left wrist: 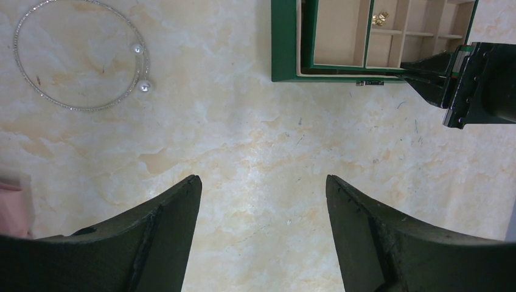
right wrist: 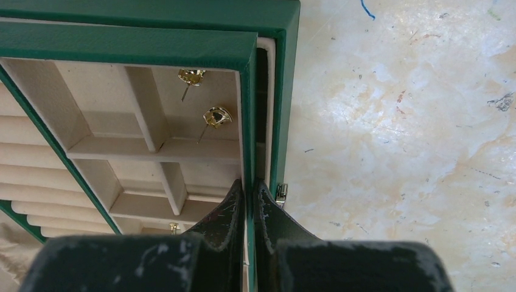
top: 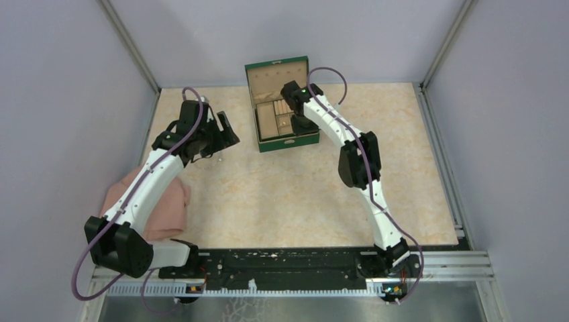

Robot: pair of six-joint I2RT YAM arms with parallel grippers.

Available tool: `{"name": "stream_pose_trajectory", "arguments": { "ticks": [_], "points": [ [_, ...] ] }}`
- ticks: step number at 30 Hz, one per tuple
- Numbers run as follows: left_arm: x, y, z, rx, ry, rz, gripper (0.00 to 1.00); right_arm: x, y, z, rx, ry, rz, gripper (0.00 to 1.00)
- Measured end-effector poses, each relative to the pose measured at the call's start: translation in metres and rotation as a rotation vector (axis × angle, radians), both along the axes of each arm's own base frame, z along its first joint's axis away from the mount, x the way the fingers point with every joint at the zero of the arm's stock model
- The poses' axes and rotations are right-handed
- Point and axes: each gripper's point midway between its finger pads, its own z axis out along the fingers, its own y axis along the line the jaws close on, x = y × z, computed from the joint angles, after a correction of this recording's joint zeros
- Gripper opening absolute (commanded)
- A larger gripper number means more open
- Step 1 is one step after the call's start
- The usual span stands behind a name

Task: Organize the mixed jewelry

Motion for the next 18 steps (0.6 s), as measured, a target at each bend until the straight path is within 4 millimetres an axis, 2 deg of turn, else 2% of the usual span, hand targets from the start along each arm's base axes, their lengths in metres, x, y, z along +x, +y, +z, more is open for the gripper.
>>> {"name": "stream_pose_trajectory", "arguments": {
  "ticks": [18],
  "points": [
    [-0.0028,-0.0001,-0.0059,-0.004,0.015,0.002,0.81,-0.0017,0.0043,-0.0001,0.004,0.000,0.015,0.00]
  ]
}}
